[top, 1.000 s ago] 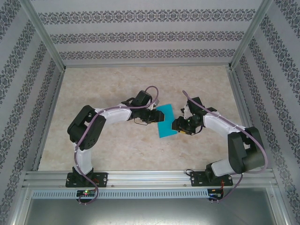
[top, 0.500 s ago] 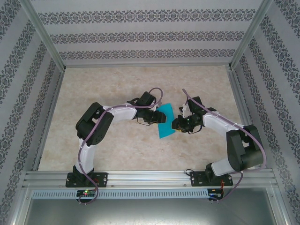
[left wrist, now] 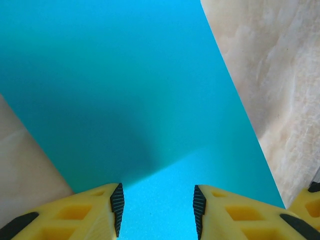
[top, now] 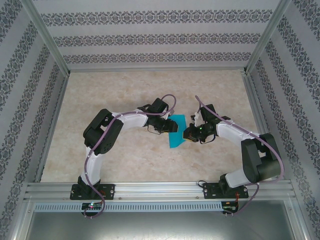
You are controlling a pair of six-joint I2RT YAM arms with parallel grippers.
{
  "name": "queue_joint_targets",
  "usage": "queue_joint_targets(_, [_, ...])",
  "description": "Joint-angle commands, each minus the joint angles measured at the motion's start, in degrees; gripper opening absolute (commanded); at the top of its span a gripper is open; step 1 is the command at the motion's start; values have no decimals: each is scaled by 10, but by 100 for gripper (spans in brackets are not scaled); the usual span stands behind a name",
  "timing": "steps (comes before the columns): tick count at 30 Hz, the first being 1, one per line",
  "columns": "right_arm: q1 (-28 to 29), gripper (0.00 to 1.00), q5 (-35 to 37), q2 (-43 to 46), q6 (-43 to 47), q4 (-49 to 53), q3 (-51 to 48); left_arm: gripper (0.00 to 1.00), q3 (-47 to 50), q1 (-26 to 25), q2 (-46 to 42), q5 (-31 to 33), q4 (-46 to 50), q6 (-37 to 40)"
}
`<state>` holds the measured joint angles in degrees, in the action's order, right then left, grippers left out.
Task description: Fold a paper plane with a square sheet of paper (pick it up from the middle)
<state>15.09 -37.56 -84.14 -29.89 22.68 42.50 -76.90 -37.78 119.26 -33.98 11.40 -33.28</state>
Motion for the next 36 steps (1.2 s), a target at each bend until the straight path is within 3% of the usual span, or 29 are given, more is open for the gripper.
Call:
queue_joint_targets(1, [-5, 9, -30, 5, -18, -27, -7, 45, -7, -8, 17, 6, 31, 17])
queue_joint_targets(6, [-6, 8, -66, -22, -55, -82, -14, 45, -6, -8, 17, 0, 26, 16])
queue_joint_targets(18, [-7, 8, -60, -67, -101, -141, -13, 46, -2, -8, 12, -21, 7, 3])
queue_joint_targets(36, [-5, 8, -43, -115, -94, -133, 15, 48, -2, 6, -25, -75, -39, -43])
